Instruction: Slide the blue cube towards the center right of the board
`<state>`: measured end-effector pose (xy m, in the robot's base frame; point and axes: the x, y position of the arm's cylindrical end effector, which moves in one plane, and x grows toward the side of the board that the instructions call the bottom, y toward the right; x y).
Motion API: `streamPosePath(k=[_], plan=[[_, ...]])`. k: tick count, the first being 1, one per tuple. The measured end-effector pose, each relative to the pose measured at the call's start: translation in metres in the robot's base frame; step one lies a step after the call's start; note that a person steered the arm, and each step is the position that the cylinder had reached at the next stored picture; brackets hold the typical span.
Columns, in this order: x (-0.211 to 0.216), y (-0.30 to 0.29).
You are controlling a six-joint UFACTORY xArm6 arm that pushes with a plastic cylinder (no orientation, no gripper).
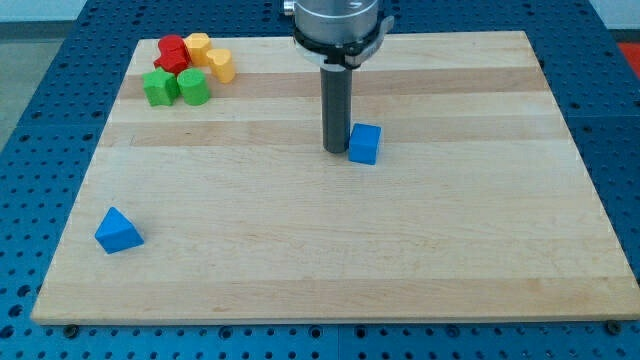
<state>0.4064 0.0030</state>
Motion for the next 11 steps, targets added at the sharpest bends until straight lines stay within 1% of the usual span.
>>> streamPosePath(k=[1, 2, 3, 4, 7, 9, 10, 11], plan=[[0.0, 0.0], [0.021, -0.03], [0.022, -0.031], [0.017, -0.006], [-0.005, 0.104], [-0.009, 0.148], [-0.011, 0.147], [-0.045, 0.067]])
